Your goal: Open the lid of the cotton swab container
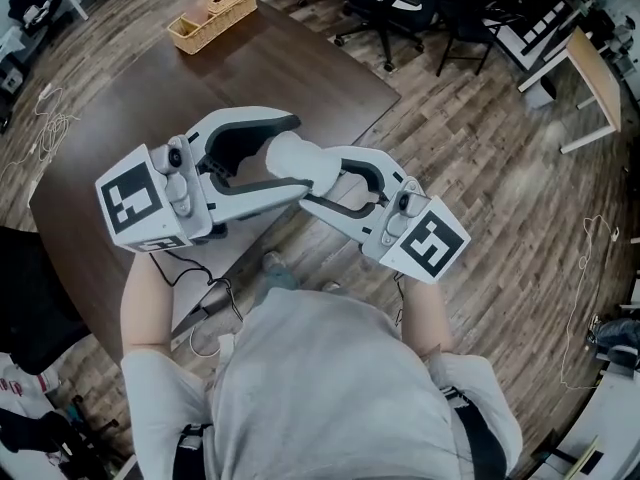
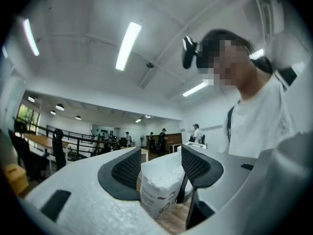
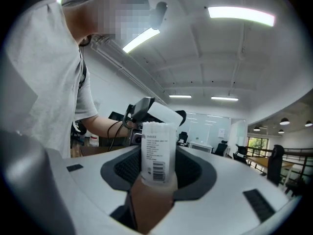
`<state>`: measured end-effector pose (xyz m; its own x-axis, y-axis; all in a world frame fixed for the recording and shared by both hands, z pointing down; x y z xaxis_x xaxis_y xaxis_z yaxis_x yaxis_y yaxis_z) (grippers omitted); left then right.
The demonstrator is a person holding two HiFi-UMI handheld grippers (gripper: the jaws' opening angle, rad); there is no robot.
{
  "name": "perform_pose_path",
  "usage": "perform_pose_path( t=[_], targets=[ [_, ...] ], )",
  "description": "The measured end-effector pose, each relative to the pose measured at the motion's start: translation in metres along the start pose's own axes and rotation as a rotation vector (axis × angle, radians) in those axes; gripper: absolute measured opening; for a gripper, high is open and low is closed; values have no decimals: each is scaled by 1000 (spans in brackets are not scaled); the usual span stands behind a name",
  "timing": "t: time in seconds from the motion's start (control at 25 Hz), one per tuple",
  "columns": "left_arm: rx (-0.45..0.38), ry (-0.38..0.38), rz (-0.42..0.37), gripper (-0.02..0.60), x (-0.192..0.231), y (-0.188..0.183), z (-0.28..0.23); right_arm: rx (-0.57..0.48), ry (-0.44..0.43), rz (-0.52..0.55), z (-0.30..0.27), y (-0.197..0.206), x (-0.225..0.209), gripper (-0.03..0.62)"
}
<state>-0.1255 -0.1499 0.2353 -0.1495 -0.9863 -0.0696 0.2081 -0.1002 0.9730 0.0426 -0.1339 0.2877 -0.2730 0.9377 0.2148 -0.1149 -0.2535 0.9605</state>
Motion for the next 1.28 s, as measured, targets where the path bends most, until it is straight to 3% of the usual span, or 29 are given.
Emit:
perform_pose_path(
  t=[0.04,0.24,0.4,0.52,0.8,1.0,1.12,1.28],
  targets=[
    [-19,-3,24,261,2,-2,1,-2,3,-14,-2,0,0,189],
    [-22,-29,2,261,5,-7,-1,-41,8,-49,-5,-1,-4,189],
    [-91,-130,-47,243,11,-15,3,8,3,-9,-9,5,-1,189],
    [-71,-175,-93,208,16,-18,2,23,-11,-14,-15,10,7,189],
    [-56,-210,-106,176,21,-15,0,13,-11,-61,-19,14,11,189],
    [-94,-274,-116,176,20,-17,8,-25,96,-109,-10,14,3,189],
    [-107,-344,-131,175,18,-17,16,-15,203,-107,-2,14,-4,189],
    [-107,-464,-148,124,14,-10,23,-15,321,-110,9,11,-12,190]
  ],
)
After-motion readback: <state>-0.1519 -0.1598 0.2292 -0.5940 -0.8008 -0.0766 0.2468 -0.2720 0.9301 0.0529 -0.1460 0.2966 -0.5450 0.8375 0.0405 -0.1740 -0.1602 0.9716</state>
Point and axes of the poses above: the fingertips, and each gripper's own axes: z backward along the fingers, x to its left, y out of its underside, the point moved 9 cm from there along z, backward along the fingers, and after that the axes turned 9 degrees about -x, right-handed, at the moved point
